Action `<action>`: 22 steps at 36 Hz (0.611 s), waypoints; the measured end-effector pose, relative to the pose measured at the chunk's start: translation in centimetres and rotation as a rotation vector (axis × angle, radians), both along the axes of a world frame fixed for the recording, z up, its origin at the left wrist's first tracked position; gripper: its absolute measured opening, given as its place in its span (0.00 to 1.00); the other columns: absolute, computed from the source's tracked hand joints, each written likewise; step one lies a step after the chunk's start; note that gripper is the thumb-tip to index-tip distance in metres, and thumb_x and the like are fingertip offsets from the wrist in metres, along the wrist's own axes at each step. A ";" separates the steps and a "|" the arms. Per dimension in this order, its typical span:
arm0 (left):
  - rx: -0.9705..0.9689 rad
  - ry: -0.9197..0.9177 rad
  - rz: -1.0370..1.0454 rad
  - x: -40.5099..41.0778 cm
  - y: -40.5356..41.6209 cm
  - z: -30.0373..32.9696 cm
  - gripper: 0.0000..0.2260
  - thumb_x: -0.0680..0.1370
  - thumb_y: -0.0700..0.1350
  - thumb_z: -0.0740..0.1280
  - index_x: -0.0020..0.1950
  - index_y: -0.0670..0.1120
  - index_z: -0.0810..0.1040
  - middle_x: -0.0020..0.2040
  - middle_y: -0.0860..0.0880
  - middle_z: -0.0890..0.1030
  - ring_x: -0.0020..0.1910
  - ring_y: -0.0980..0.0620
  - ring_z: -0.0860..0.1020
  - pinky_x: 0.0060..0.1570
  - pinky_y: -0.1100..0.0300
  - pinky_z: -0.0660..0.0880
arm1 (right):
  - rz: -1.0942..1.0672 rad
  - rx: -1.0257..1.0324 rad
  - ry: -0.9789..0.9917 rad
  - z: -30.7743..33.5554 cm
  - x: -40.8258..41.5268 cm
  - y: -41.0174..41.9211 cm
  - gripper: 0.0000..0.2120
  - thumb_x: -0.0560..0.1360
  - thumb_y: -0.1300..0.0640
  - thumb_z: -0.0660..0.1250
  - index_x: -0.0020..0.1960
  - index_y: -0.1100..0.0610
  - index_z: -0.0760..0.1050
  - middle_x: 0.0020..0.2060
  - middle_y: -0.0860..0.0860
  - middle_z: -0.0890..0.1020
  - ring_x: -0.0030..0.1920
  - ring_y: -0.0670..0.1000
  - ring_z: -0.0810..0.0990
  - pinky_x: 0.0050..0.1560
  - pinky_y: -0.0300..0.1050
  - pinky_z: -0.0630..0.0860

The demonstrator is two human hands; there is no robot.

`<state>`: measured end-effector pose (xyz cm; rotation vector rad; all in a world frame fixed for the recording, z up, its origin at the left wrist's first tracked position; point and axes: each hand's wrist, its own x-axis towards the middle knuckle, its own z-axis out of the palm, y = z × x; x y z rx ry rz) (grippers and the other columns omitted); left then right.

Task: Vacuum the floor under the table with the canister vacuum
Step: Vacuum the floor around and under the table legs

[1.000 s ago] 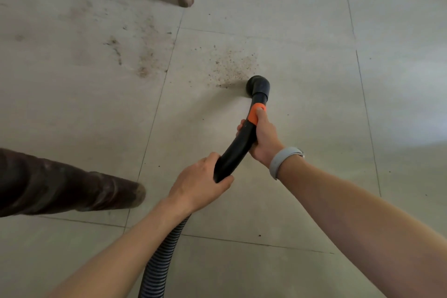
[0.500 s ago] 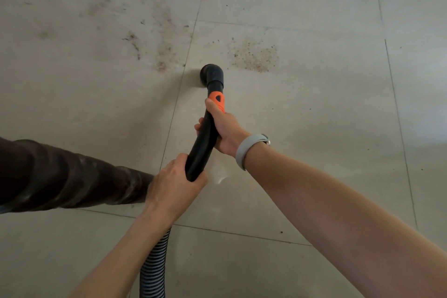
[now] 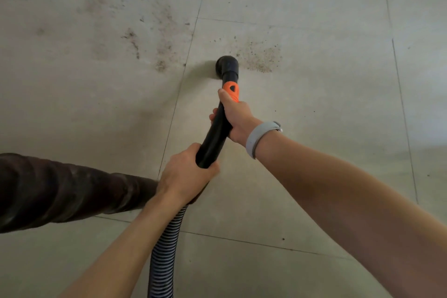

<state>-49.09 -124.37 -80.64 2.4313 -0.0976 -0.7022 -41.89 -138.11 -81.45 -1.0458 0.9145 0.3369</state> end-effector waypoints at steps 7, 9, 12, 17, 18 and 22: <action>-0.067 0.040 -0.149 -0.5 -3.5 0.0 0.11 0.73 0.53 0.68 0.54 0.52 0.75 0.41 0.53 0.79 0.40 0.53 0.79 0.42 0.53 0.79 | -0.173 -0.027 0.016 -0.8 -2.9 -5.2 0.13 0.78 0.52 0.65 0.52 0.61 0.68 0.36 0.55 0.74 0.32 0.52 0.77 0.38 0.47 0.78; -0.057 0.031 -0.205 -0.2 -4.7 -0.1 0.11 0.73 0.53 0.68 0.53 0.52 0.75 0.40 0.54 0.78 0.40 0.52 0.79 0.41 0.55 0.77 | -0.212 -0.025 0.016 -0.9 -3.5 -6.7 0.12 0.78 0.51 0.65 0.50 0.60 0.68 0.36 0.55 0.74 0.32 0.52 0.77 0.38 0.47 0.77; -0.043 0.001 -0.269 0.7 -6.5 -0.2 0.11 0.74 0.54 0.67 0.52 0.51 0.74 0.38 0.55 0.76 0.39 0.52 0.77 0.37 0.59 0.73 | -0.259 -0.021 0.033 -0.7 -3.4 -8.7 0.12 0.77 0.50 0.66 0.46 0.58 0.68 0.37 0.55 0.75 0.33 0.52 0.78 0.41 0.48 0.77; -0.008 -0.055 -0.276 2.8 -8.3 -0.1 0.09 0.74 0.54 0.67 0.48 0.52 0.70 0.35 0.56 0.72 0.36 0.53 0.74 0.31 0.62 0.66 | -0.294 0.021 0.034 -0.4 -1.3 -10.2 0.13 0.77 0.50 0.65 0.47 0.58 0.68 0.39 0.55 0.75 0.33 0.52 0.76 0.39 0.47 0.76; -0.005 -0.053 -0.261 3.0 -8.2 0.0 0.09 0.74 0.54 0.67 0.48 0.51 0.71 0.36 0.55 0.74 0.36 0.52 0.75 0.32 0.61 0.68 | -0.289 0.026 0.032 -0.5 -0.9 -10.0 0.13 0.77 0.50 0.65 0.47 0.58 0.68 0.39 0.54 0.74 0.33 0.52 0.76 0.38 0.46 0.76; 0.014 -0.048 -0.178 2.7 -6.3 0.1 0.10 0.74 0.54 0.67 0.51 0.51 0.73 0.38 0.53 0.77 0.39 0.50 0.78 0.38 0.56 0.75 | -0.219 0.030 0.001 -0.9 0.3 -7.6 0.12 0.77 0.50 0.64 0.48 0.58 0.67 0.39 0.55 0.73 0.32 0.51 0.75 0.35 0.45 0.76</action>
